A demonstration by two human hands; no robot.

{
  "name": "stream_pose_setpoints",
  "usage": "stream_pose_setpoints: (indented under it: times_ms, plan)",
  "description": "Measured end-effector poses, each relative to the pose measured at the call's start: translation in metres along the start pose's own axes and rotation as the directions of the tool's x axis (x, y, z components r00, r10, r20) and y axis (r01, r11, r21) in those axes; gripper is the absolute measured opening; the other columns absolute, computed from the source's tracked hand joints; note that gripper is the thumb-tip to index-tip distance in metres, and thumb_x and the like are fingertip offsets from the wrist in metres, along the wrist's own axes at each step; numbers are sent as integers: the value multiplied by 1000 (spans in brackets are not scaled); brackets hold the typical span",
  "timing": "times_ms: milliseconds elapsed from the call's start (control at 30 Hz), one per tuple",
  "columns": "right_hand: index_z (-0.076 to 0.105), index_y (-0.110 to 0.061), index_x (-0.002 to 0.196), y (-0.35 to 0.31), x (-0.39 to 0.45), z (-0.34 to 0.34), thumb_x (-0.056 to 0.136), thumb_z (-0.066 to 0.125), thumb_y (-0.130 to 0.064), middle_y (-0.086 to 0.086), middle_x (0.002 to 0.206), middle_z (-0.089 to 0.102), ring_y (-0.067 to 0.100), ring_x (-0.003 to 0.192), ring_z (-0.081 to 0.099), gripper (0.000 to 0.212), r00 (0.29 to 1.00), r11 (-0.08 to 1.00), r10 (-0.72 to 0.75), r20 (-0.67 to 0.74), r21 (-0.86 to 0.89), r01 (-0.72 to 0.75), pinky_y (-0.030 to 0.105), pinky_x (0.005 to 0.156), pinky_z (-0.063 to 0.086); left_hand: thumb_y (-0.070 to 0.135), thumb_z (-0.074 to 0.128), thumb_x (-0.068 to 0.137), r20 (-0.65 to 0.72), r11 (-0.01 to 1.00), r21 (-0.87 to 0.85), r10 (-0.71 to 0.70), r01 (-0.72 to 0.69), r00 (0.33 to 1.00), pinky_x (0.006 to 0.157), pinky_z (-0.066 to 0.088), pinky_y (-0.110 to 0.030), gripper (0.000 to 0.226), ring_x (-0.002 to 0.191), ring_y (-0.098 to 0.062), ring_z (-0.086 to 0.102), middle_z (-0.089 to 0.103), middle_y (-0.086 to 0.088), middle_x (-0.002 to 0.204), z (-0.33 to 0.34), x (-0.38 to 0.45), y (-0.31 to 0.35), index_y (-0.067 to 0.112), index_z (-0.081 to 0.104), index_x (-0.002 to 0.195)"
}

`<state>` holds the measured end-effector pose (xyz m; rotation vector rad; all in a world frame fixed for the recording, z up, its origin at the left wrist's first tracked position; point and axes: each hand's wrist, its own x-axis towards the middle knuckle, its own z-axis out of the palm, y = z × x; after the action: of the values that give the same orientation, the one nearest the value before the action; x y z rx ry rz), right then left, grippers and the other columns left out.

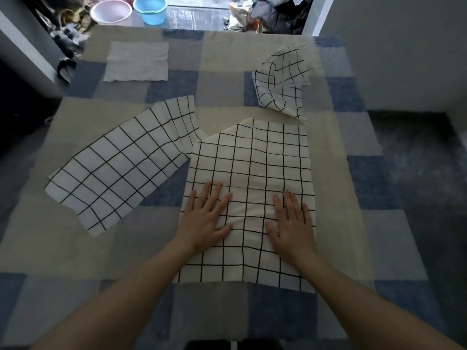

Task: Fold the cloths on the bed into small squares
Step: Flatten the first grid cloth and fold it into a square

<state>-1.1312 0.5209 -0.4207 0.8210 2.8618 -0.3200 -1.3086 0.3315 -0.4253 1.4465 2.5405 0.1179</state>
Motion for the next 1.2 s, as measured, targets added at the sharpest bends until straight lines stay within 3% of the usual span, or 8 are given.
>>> stream_pose_setpoints:
  times_ms: [433, 800, 900, 1000, 1100, 1200]
  plan:
    - [-24, -30, 147, 27, -38, -20, 89, 7, -62, -2, 154, -33, 10, 138, -37, 74, 953, 973, -210, 220, -51, 226, 37, 114, -20, 73, 24, 87, 188, 985, -49, -154, 165, 970, 115, -16, -51, 87, 138, -20, -41, -41, 4, 152, 1, -66, 56, 34, -18, 151]
    - [-24, -29, 148, 27, -42, -19, 89, 9, -63, -2, 154, -35, 10, 138, -37, 76, 954, 979, -190, 232, -27, 201, 38, 113, -22, 79, 31, 81, 329, 986, -49, -135, 160, 935, 114, -21, -51, 97, 132, -18, -48, -47, 6, 147, -10, -62, 53, 36, -25, 148]
    - [-22, -29, 149, 22, -45, -16, 84, 11, -67, 0, 155, -32, 12, 139, -35, 81, 961, 987, -157, 226, -9, 163, 37, 111, -25, 83, 21, 82, 315, 985, -81, -120, 153, 942, 113, -24, -46, 90, 132, -15, -48, -46, 9, 148, -9, -61, 50, 39, -23, 148]
    - [-22, -30, 148, 19, -47, -18, 78, 13, -70, 0, 155, -32, 14, 140, -32, 88, 959, 990, -130, 250, -18, 139, 36, 109, -27, 74, 8, 87, 213, 978, -124, -137, 166, 967, 115, -17, -40, 72, 143, -14, -30, -28, 11, 158, -7, -62, 47, 43, -4, 151]
    - [-13, -31, 151, 19, -52, -24, 79, 18, -69, -1, 160, -21, 14, 144, -23, 87, 962, 991, -135, 236, 17, 135, 37, 117, -13, 47, 28, 97, 103, 959, -219, -158, 178, 982, 114, 6, -33, 48, 144, -16, 9, 12, 15, 159, -15, -58, 40, 45, 26, 145]
    - [2, -32, 153, 16, -56, -35, 86, 28, -64, -1, 162, -6, 17, 148, -7, 79, 961, 989, -149, 232, 56, 140, 36, 119, 0, 19, 43, 94, 39, 959, -232, -159, 164, 987, 109, 24, -33, 51, 132, -18, 29, 32, 11, 150, -27, -51, 35, 34, 36, 143]
